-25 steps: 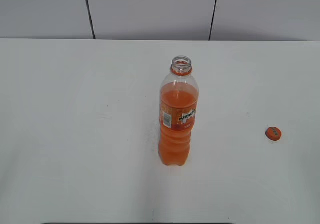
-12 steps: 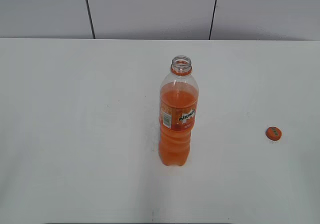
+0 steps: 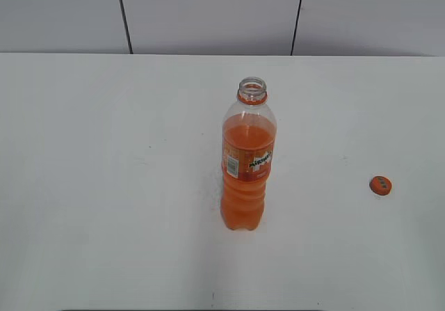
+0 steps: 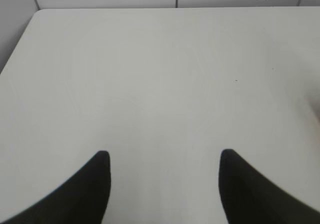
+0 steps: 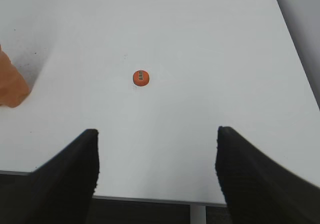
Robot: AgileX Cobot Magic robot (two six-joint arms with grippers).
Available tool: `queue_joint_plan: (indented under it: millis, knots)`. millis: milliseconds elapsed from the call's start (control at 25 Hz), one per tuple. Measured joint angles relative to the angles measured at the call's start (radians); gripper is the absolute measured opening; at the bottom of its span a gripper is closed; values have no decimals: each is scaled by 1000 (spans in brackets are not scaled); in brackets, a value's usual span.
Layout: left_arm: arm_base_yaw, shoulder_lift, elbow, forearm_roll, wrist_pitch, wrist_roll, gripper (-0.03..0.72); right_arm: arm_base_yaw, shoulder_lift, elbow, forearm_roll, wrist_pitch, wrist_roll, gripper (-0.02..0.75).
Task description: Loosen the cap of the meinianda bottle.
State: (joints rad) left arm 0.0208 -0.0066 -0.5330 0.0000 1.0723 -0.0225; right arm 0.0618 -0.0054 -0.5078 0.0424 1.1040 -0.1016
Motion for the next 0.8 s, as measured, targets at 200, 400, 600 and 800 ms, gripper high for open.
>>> queue_joint_plan:
  millis: [200, 400, 600, 800]
  knots:
    - [17, 0, 0, -38, -1, 0, 426, 0, 0, 0, 0, 0, 0, 544]
    - [15, 0, 0, -44, -1, 0, 426, 0, 0, 0, 0, 0, 0, 544]
    - [15, 0, 0, -45, -1, 0, 426, 0, 0, 0, 0, 0, 0, 544]
    - [15, 0, 0, -46, -1, 0, 417, 0, 0, 0, 0, 0, 0, 544]
